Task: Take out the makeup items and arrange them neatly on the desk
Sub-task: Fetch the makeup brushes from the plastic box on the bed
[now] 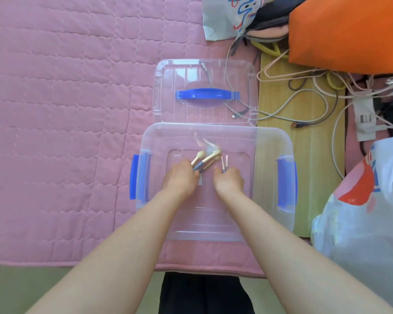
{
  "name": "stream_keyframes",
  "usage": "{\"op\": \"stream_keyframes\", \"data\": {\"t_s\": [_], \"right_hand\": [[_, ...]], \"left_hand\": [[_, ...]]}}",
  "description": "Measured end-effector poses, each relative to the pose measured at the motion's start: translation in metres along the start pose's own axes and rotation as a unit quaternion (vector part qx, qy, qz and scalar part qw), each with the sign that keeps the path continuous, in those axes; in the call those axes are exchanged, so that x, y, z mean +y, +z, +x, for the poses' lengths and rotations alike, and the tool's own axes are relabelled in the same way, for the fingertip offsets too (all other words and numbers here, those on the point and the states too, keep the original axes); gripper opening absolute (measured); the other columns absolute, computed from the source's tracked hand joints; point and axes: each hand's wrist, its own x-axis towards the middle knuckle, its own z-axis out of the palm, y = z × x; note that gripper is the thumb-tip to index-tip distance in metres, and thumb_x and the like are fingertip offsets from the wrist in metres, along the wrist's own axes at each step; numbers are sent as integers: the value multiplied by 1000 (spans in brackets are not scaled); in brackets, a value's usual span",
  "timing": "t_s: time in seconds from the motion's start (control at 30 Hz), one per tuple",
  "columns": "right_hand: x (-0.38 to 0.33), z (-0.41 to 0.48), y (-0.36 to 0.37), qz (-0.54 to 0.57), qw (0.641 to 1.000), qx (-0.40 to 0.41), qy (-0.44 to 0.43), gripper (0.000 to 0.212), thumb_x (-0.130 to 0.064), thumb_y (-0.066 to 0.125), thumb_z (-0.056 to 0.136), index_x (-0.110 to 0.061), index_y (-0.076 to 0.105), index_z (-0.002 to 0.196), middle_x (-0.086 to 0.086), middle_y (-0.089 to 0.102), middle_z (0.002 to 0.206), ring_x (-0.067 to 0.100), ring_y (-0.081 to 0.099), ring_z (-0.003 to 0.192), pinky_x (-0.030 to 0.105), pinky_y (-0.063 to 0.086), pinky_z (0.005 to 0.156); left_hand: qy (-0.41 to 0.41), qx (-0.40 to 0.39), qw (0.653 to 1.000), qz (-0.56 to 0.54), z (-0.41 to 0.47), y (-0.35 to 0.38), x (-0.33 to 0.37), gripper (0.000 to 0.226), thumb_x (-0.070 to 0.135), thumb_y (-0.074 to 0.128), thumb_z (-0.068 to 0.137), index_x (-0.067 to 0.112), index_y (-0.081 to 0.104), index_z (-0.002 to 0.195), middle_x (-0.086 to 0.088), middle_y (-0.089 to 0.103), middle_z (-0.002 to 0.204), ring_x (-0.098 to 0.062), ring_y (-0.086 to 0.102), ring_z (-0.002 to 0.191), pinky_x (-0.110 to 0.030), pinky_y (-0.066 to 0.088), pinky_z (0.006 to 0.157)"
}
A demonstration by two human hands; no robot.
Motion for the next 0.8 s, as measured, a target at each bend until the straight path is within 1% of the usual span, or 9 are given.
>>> {"op": "stream_keyframes", "data": {"t_s": [0.07, 0.17, 0.27, 0.33, 0.4, 0.5, 0.57, 0.7, 0.8], "right_hand": [[-4, 1, 8, 8, 1000, -3, 4, 40, -36, 56, 91, -1, 58, 112, 21, 62, 119, 37, 56, 112, 34, 45, 85], [-8, 0, 17, -6, 1000, 10, 2, 34, -34, 59, 87, -5, 61, 105, 18, 64, 115, 35, 59, 107, 33, 45, 77], [-8, -2, 19, -32, 999, 27, -8, 28, -26, 56, 88, -6, 62, 105, 16, 65, 113, 34, 61, 104, 32, 43, 74], [-6, -3, 19, -58, 998, 36, -18, 29, -24, 53, 89, -5, 60, 110, 15, 64, 114, 34, 61, 104, 32, 43, 74], [-5, -4, 15, -52, 998, 40, -10, 33, -24, 49, 92, -1, 52, 115, 18, 61, 119, 36, 59, 108, 34, 44, 78], [-5, -3, 4, -9, 999, 33, 2, 38, -24, 41, 96, 4, 41, 122, 25, 55, 126, 39, 53, 114, 37, 42, 84], [-3, -4, -3, -1, 1000, 22, -2, 36, -23, 37, 97, 3, 38, 122, 26, 54, 125, 40, 53, 113, 36, 38, 77], [2, -14, -18, 7, 999, 22, -31, 30, -20, 34, 97, 1, 39, 118, 25, 56, 119, 39, 55, 105, 32, 32, 71], [4, -21, -28, 32, 998, 9, -51, 30, -16, 31, 97, -1, 45, 119, 21, 58, 110, 35, 53, 90, 31, 35, 69]], "left_hand": [[-6, -9, 1000, -24, 1, 1, -3, 21, 25, 53, 92, 9, 56, 105, -17, 62, 108, -36, 58, 100, -35, 43, 75], [-22, -26, 997, -63, 3, 1, -7, 19, 20, 56, 86, 8, 60, 99, -16, 64, 100, -33, 59, 88, -31, 42, 68], [-23, -28, 996, -82, 3, 2, -9, 17, 28, 58, 85, 12, 59, 92, -11, 63, 92, -30, 57, 82, -31, 41, 67], [-16, -19, 997, -76, 3, 4, -10, 21, 37, 56, 88, 18, 53, 79, -8, 61, 87, -30, 56, 81, -32, 42, 67], [-2, -13, 998, -63, 1, 6, -11, 31, 42, 51, 93, 21, 43, 71, -10, 59, 85, -31, 56, 82, -34, 41, 68], [30, -20, 998, -50, -2, 5, -9, 24, 35, 45, 98, 21, 44, 78, -15, 62, 93, -36, 58, 91, -37, 44, 74], [48, -33, 997, -48, -5, 3, -7, 18, 29, 43, 99, 18, 46, 85, -19, 63, 98, -38, 58, 95, -38, 44, 76], [53, -53, 994, -80, -13, -2, -3, 14, 21, 44, 97, 11, 54, 94, -21, 65, 99, -39, 61, 94, -40, 50, 80], [57, -35, 992, -106, -26, -10, -1, 17, 18, 43, 96, 8, 56, 101, -19, 66, 94, -37, 61, 90, -39, 49, 73]]}}
